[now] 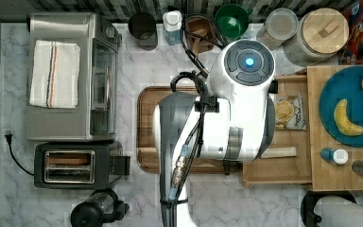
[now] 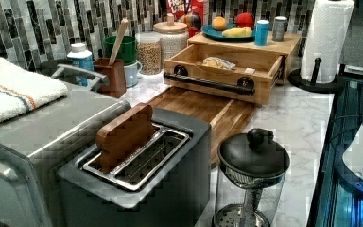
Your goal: Close the drawer.
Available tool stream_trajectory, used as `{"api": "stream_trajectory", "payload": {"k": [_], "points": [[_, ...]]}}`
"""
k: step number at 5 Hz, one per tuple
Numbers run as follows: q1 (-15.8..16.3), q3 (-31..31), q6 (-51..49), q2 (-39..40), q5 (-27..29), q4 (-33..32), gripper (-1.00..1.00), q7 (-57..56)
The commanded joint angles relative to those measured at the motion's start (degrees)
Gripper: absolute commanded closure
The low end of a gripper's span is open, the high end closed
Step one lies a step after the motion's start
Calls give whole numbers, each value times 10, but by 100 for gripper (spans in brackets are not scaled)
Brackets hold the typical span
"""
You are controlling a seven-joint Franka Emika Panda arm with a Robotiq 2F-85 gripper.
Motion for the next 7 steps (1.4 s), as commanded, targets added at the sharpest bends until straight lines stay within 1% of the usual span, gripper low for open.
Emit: {"api": "stream_trajectory", "payload": {"k": [1,2,3,4,5,6,7], "points": [[-3,-2,1,2,1,0,100,-7],[-4,0,1,2,1,0,100,-7],[6,6,-3,12,3,8,-100,-43],[15,12,-39,37,48,49,-100,-112],[20,22,-42,40,72,49,-100,-213],[28,34,-64,49,75,56,-100,-288],[36,45,-25,25,64,3,-100,-353]]}}
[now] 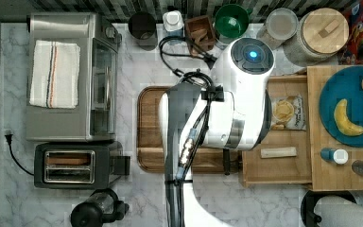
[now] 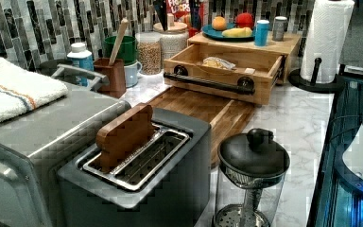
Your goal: Close the drawer.
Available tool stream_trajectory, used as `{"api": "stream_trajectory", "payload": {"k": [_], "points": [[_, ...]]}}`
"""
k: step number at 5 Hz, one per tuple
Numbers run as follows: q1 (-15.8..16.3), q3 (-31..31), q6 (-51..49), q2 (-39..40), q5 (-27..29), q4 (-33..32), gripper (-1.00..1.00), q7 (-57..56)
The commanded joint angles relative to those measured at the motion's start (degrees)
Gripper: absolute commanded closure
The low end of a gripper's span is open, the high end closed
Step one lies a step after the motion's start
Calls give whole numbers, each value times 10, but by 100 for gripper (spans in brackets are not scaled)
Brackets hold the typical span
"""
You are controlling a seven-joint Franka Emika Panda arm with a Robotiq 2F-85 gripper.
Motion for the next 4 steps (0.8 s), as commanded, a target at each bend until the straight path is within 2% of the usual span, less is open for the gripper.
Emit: {"api": "stream_trajectory", "payload": {"k": [1,2,3,4], "points": [[58,41,51,-32,-10,-38,-100,-139],[52,68,79,-39,-38,-71,100,-131],[56,75,122,-23,-46,-100,100,-154],[59,74,161,-6,-92,-123,100,-162]]}}
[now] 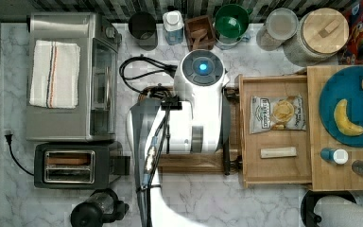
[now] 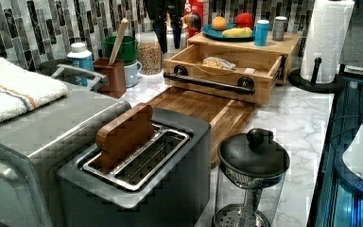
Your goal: Close the drawer.
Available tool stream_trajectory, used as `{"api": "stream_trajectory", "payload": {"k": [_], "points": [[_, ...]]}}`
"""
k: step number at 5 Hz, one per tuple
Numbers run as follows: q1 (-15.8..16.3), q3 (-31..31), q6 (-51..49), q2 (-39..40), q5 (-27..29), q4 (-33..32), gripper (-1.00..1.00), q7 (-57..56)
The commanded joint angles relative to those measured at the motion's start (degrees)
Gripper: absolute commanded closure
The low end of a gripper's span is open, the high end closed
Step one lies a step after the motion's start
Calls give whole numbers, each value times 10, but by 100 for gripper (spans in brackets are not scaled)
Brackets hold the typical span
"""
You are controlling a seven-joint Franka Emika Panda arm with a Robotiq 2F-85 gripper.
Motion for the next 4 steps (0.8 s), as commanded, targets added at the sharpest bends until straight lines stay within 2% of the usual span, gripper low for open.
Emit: {"api": "stream_trajectory", "payload": {"k": [1,2,3,4], "points": [[29,24,107,19,-76,-81,100,-56],[18,26,123,43,-86,-84,100,-65],[13,20,177,54,-99,-119,100,-57],[12,16,211,48,-142,-150,100,-44]]}}
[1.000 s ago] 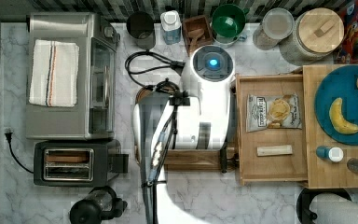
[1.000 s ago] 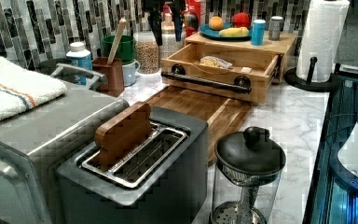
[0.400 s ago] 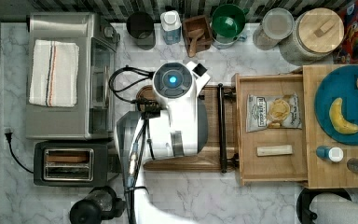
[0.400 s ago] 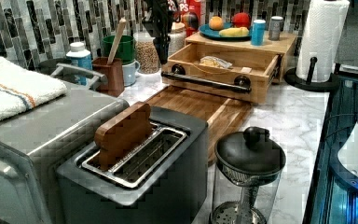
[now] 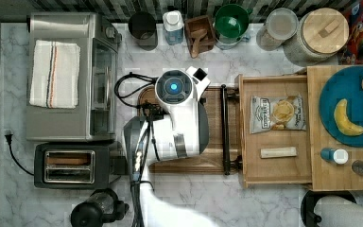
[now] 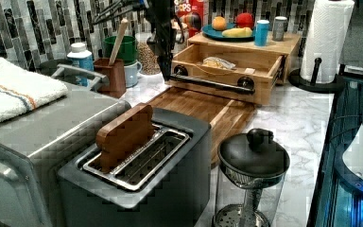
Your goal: Close the drawer.
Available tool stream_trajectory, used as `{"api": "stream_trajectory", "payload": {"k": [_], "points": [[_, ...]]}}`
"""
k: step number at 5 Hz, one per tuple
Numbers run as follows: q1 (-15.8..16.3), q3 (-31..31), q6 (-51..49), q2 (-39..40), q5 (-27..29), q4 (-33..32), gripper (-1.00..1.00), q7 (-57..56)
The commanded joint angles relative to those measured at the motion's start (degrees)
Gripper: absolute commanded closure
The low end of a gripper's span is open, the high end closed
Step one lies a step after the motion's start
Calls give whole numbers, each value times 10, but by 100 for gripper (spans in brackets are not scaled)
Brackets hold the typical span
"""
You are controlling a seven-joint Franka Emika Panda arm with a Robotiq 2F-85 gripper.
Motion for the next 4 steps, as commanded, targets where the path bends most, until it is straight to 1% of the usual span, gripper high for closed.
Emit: {"api": "stream_trajectory", "payload": {"k": [1,2,3,4], "points": [[-7,-10,27,16,-30,-62,100,-48],[-15,-17,43,12,-40,-68,100,-59],[-28,-26,47,21,-54,-58,100,-82],[-54,-37,63,32,-68,-46,100,-130]]}}
